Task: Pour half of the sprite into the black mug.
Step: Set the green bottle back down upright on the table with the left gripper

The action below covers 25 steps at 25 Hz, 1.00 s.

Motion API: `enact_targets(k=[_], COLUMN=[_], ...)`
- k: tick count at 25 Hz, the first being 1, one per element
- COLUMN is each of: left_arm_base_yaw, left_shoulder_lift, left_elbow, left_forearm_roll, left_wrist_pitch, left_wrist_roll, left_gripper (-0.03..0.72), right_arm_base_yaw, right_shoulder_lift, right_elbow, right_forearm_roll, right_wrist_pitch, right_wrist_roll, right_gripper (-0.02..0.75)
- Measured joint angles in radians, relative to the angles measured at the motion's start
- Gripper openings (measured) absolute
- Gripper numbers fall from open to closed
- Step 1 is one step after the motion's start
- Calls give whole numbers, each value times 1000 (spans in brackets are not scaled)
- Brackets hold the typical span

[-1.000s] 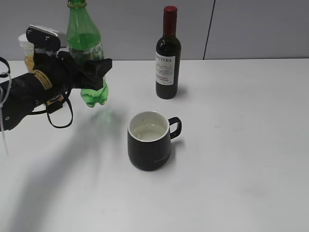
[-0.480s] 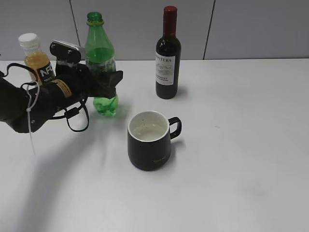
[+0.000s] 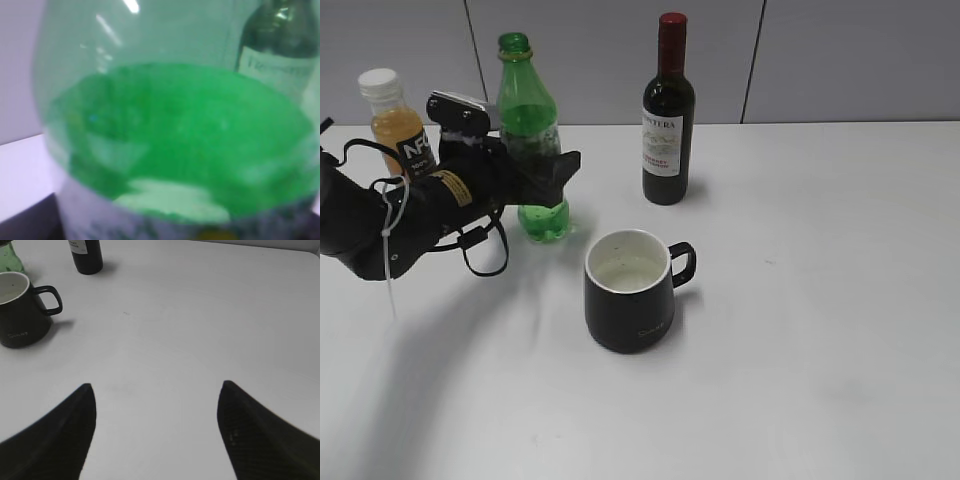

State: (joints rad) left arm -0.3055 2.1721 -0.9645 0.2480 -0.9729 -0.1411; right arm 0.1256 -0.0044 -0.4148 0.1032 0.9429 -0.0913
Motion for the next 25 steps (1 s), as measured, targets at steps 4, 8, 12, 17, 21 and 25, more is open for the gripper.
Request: enact_targets(k=[4,8,12,17,21,25], left_arm_base_yaw=[0,1,3,7,34,75], left_shoulder_lift=[-25,-70,-113,-167,-235,-351], left_elbow=[32,80,141,224,279,320], left_forearm_roll=[0,3,3,5,8,8], left_wrist_pitch=[15,15,15,16,70,219], left_wrist_roll=[0,0,-1,-1,-1,-1], left_gripper=[643,650,650,646,642,635], right_arm_base_yaw=[0,0,0,0,0,0], right_shoulder_lift=[0,0,0,0,0,0], right_elbow=[0,0,0,0,0,0], right_forearm_roll=[0,0,0,0,0,0], right_wrist_pitch=[0,0,0,0,0,0], right_wrist_roll=[0,0,0,0,0,0], right_gripper=[571,571,571,571,571,571])
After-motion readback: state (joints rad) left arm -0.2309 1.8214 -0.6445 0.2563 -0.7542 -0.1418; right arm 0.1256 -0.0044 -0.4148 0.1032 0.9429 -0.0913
